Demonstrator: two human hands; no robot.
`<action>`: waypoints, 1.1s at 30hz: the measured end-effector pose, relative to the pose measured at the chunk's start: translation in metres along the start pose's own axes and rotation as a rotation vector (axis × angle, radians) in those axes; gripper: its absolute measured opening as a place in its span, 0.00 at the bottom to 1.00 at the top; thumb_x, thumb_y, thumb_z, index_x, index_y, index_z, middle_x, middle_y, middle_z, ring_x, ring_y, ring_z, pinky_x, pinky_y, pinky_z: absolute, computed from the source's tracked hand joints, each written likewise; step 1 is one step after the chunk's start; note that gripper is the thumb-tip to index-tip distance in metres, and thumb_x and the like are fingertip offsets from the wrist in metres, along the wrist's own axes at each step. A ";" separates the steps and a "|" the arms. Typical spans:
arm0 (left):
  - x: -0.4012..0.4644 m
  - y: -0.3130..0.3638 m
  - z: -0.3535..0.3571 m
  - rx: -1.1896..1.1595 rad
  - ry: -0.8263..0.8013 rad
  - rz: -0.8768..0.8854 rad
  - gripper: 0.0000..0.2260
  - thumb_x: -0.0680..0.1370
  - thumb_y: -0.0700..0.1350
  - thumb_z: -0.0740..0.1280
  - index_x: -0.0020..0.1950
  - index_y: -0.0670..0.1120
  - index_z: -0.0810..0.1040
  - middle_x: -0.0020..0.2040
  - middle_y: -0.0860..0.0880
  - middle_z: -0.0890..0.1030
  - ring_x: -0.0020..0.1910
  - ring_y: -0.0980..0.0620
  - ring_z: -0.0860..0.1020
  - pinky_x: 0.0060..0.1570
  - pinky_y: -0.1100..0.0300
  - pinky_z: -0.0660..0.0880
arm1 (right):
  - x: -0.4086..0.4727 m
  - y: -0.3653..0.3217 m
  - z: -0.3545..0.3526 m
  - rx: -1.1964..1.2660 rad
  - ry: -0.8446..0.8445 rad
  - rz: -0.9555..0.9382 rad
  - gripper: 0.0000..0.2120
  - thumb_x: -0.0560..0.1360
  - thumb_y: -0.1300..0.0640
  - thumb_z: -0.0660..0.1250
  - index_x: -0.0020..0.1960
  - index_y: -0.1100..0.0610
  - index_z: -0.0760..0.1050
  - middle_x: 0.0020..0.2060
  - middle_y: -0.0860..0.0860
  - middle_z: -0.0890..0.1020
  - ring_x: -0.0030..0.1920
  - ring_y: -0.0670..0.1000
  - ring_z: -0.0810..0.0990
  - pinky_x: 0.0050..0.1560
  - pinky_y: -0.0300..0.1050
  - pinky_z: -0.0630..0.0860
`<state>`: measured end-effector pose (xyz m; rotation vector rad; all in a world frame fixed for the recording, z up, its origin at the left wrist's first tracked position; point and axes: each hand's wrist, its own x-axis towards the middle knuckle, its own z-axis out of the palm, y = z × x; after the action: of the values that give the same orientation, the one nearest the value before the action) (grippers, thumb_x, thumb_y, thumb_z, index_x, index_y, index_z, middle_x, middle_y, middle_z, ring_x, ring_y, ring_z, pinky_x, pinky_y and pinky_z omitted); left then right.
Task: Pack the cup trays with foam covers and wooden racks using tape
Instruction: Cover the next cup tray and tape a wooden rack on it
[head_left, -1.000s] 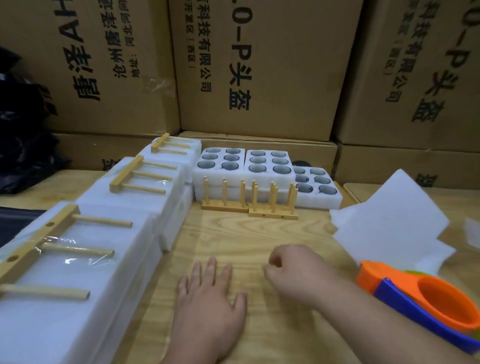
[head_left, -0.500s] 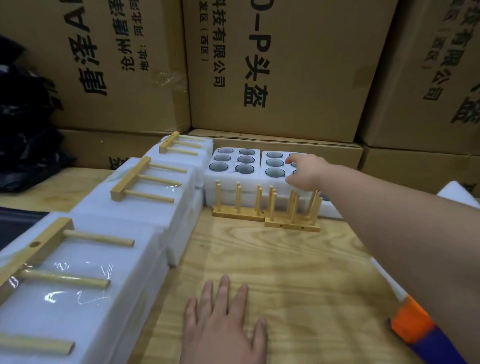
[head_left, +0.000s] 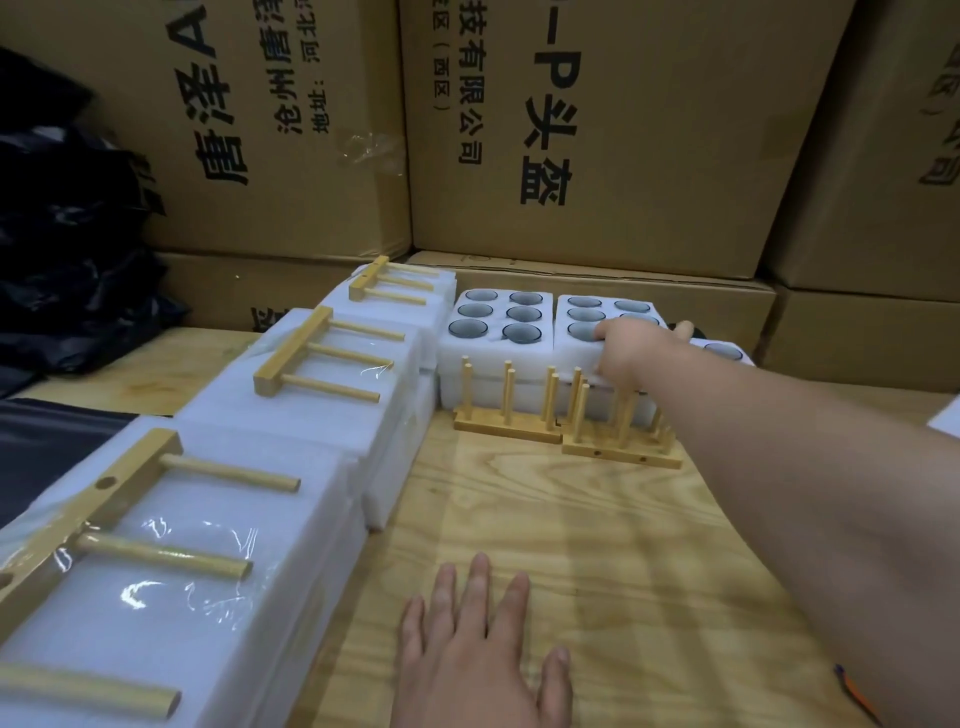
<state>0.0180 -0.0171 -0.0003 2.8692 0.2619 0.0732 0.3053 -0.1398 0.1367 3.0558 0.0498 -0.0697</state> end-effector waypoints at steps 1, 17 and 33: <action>-0.001 0.000 0.000 0.008 -0.005 0.002 0.28 0.62 0.68 0.59 0.53 0.58 0.87 0.58 0.50 0.85 0.56 0.44 0.84 0.56 0.51 0.64 | 0.001 0.003 -0.001 0.026 0.047 0.000 0.08 0.78 0.57 0.57 0.48 0.45 0.71 0.45 0.50 0.82 0.56 0.59 0.76 0.66 0.58 0.59; -0.003 -0.005 0.007 -0.039 0.025 0.015 0.36 0.71 0.71 0.43 0.80 0.65 0.48 0.82 0.59 0.42 0.81 0.54 0.40 0.77 0.50 0.39 | -0.072 0.048 -0.074 0.204 0.517 -0.182 0.08 0.79 0.47 0.61 0.58 0.40 0.71 0.35 0.44 0.77 0.49 0.55 0.74 0.65 0.59 0.56; -0.004 -0.010 0.006 -0.129 0.052 0.056 0.30 0.78 0.64 0.45 0.81 0.64 0.50 0.83 0.58 0.46 0.82 0.52 0.44 0.79 0.49 0.43 | -0.286 0.082 -0.002 0.314 0.349 -0.368 0.16 0.79 0.40 0.63 0.67 0.37 0.68 0.56 0.43 0.81 0.59 0.54 0.76 0.57 0.49 0.66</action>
<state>0.0126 -0.0101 -0.0085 2.7488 0.1802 0.1692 0.0231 -0.2296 0.1590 3.2803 0.6838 0.4773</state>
